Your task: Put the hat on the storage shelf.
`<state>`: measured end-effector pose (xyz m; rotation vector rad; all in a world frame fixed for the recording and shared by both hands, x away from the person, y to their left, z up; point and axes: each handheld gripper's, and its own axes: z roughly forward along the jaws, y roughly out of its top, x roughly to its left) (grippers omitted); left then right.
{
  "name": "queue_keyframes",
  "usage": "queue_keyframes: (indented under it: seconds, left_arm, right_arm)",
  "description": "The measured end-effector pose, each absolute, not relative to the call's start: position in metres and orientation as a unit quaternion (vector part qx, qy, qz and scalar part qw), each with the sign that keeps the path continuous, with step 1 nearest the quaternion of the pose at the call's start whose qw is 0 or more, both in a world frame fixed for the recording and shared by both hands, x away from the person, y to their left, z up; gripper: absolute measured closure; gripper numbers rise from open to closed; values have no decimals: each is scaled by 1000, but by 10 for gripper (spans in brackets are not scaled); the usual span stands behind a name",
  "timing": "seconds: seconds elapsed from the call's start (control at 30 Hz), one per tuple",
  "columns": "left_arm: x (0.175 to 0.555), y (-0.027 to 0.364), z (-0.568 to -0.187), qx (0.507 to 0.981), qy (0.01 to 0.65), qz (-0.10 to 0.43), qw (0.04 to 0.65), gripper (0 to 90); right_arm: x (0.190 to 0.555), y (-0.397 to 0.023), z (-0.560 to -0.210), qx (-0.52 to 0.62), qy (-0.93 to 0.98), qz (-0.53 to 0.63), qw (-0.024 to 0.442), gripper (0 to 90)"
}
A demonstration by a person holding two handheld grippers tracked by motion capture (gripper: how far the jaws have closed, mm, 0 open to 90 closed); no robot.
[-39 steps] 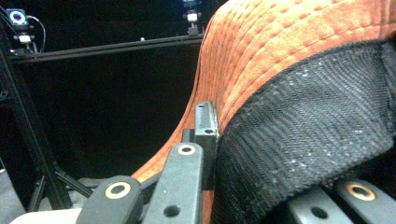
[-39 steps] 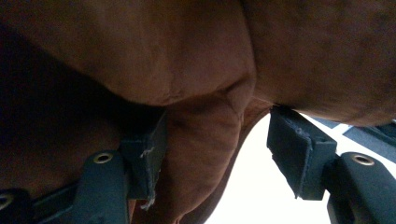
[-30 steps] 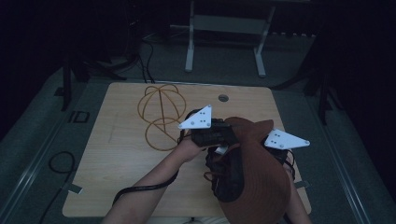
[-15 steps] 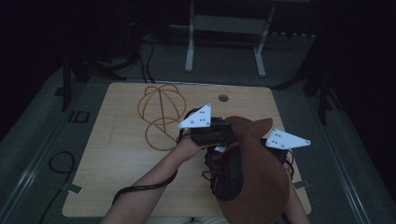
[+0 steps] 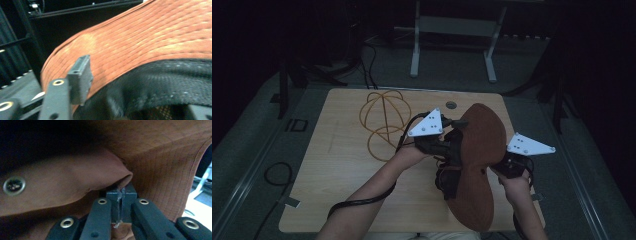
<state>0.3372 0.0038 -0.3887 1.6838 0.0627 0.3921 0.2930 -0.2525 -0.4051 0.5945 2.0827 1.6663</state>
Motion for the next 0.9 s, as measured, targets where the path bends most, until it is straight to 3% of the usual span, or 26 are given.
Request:
queue_keyframes:
  seconds: [0.37, 0.47, 0.57, 0.9]
  left_arm:
    - [336, 31, -385, 736, 87, 205, 640, 278]
    - [334, 42, -383, 722, 120, 202, 651, 181]
    - [328, 51, -380, 720, 135, 216, 646, 140]
    - [294, 103, -376, 720, 174, 249, 624, 73]
  right_arm:
    - [292, -269, -396, 230, 725, 612, 218, 878]
    - [292, -276, -393, 237, 716, 618, 223, 878]
    - [292, -280, -389, 244, 708, 622, 229, 878]
    - [302, -285, -372, 253, 691, 630, 248, 878]
